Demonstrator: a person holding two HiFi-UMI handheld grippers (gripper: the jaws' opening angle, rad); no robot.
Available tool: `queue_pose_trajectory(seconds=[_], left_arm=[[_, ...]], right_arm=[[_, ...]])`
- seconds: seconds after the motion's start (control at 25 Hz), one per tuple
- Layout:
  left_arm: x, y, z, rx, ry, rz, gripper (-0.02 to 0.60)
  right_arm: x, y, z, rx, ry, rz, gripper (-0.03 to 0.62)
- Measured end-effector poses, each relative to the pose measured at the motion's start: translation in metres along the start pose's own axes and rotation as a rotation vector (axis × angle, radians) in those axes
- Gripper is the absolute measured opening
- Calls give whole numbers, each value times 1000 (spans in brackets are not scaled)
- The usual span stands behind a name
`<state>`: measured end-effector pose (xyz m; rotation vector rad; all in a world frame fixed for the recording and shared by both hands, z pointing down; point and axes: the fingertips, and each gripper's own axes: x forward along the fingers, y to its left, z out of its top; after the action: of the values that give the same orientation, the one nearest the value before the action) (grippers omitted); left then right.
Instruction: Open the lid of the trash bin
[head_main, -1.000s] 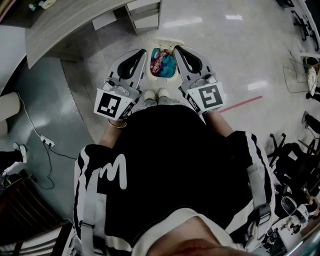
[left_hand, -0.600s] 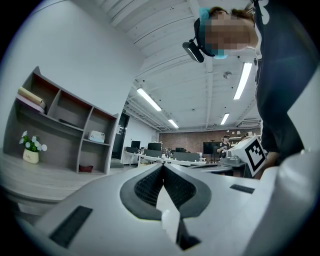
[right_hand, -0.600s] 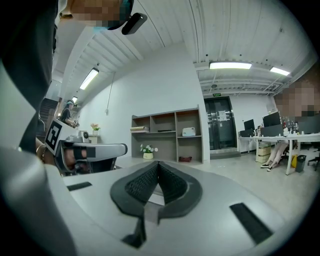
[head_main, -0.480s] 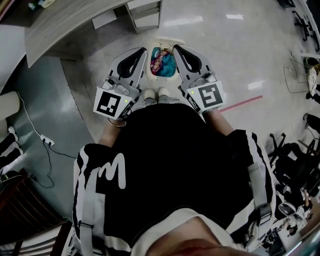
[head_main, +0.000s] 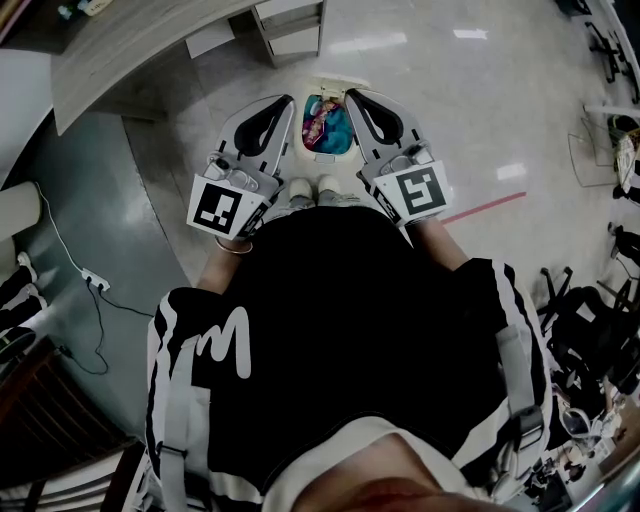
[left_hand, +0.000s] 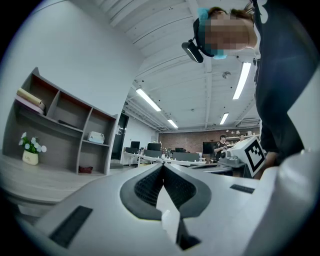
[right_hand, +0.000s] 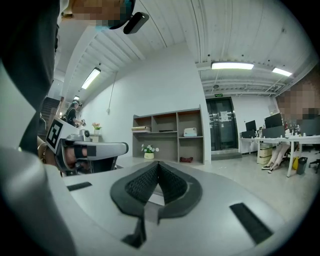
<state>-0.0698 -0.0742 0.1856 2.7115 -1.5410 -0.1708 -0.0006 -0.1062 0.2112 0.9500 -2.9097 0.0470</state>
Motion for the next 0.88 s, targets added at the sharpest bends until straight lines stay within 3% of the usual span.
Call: queue_pose_trajectory(seconds=[0.88], left_arm=[[0,2,-1,3,-4,12,2]], right_arm=[[1,-1,-2,8,3,-3,9]])
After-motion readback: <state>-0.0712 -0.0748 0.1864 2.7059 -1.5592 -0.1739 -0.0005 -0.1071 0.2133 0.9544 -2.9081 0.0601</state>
